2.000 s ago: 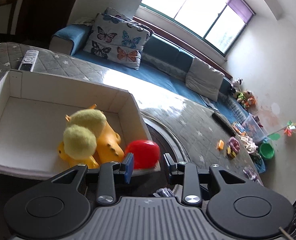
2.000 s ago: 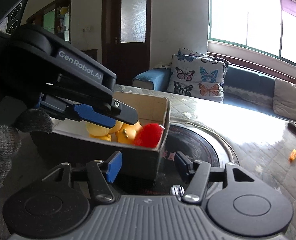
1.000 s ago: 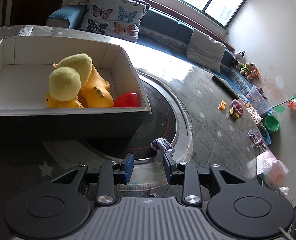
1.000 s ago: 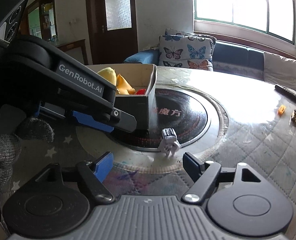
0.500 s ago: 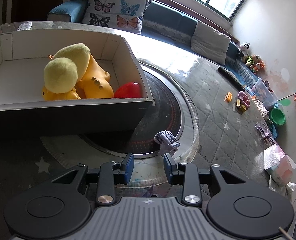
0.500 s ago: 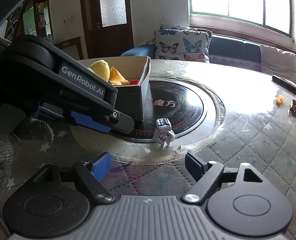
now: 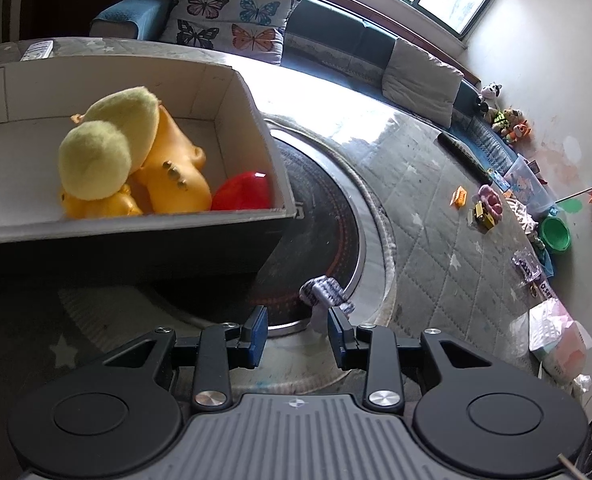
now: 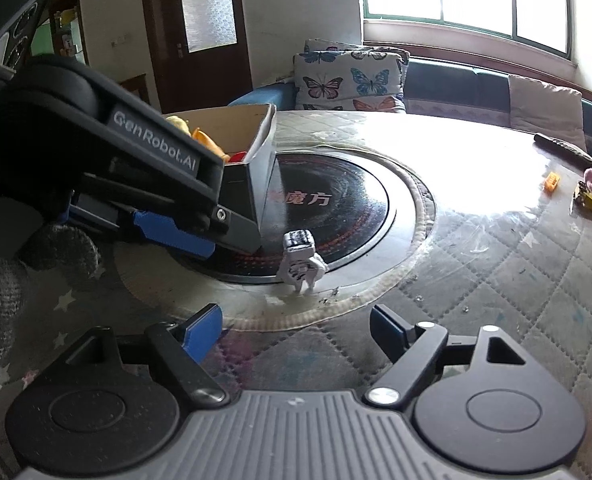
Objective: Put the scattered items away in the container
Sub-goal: 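Move the left gripper down to the small white robot figurine, then close the left gripper on the white robot figurine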
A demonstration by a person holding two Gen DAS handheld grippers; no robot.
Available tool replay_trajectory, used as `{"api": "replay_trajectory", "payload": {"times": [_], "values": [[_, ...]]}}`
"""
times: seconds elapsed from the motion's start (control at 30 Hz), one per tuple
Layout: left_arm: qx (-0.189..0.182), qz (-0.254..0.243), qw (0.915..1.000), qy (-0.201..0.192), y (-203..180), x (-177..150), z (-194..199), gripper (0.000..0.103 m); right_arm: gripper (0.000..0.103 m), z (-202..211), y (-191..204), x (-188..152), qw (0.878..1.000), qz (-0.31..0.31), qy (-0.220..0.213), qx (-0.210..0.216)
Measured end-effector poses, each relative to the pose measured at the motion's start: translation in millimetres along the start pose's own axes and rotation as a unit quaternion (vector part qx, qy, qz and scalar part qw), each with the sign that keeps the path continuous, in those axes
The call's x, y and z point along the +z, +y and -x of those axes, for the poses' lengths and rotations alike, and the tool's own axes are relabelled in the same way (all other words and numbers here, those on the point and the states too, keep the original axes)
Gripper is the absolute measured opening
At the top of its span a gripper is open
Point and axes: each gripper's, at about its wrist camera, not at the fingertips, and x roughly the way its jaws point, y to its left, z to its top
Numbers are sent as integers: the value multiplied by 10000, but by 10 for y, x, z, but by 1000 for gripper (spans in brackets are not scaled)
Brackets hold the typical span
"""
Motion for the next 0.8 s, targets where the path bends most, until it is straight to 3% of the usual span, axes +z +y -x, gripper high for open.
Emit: {"api": "replay_trajectory", "payload": {"times": [0.23,0.8], "values": [[-39,112,9999,43,-57,109,-105,36,81,-90,-42,58,10000,-45,8,50],[44,264,9994,232,-120,226,-366,36,54,-282,-36,209,9998,-39,30,201]]}}
